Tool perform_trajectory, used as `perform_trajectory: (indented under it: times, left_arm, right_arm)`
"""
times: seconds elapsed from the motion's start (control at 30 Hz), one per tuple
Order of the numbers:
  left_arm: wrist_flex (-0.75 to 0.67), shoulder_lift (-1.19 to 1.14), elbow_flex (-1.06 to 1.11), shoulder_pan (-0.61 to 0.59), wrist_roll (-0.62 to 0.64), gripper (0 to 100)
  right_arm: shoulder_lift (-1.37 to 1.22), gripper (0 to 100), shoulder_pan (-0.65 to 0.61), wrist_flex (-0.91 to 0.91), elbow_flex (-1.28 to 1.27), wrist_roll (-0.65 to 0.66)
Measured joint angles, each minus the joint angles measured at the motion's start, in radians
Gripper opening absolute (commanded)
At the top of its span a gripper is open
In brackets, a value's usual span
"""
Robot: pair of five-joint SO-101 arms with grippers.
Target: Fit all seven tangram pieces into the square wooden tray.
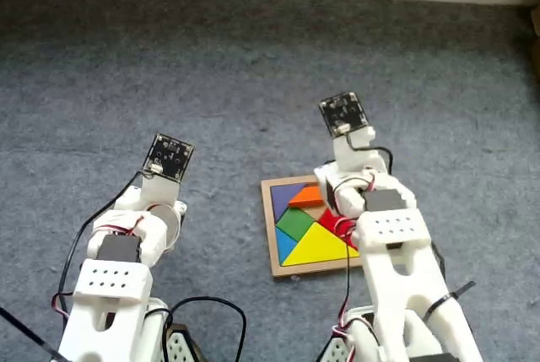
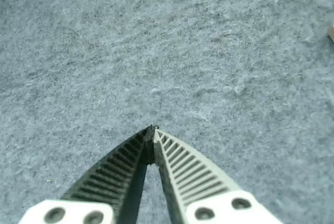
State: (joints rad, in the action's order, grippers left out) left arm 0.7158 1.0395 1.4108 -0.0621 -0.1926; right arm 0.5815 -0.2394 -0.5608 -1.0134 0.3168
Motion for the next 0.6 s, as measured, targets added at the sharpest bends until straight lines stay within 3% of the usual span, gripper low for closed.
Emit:
perform_trajectory:
  times: [0.27, 0.6]
  left_arm:
    - [0.000, 0.000, 0.000, 0.000, 0.000, 1]
    - [0.000, 0.000, 0.000, 0.000, 0.000, 1]
  right_arm:
    - [0.078, 2.9, -0.112, -0.028, -0.106, 0.000]
    - [-0.183, 3.0, -0.068, 0.048, -0.080, -0.003]
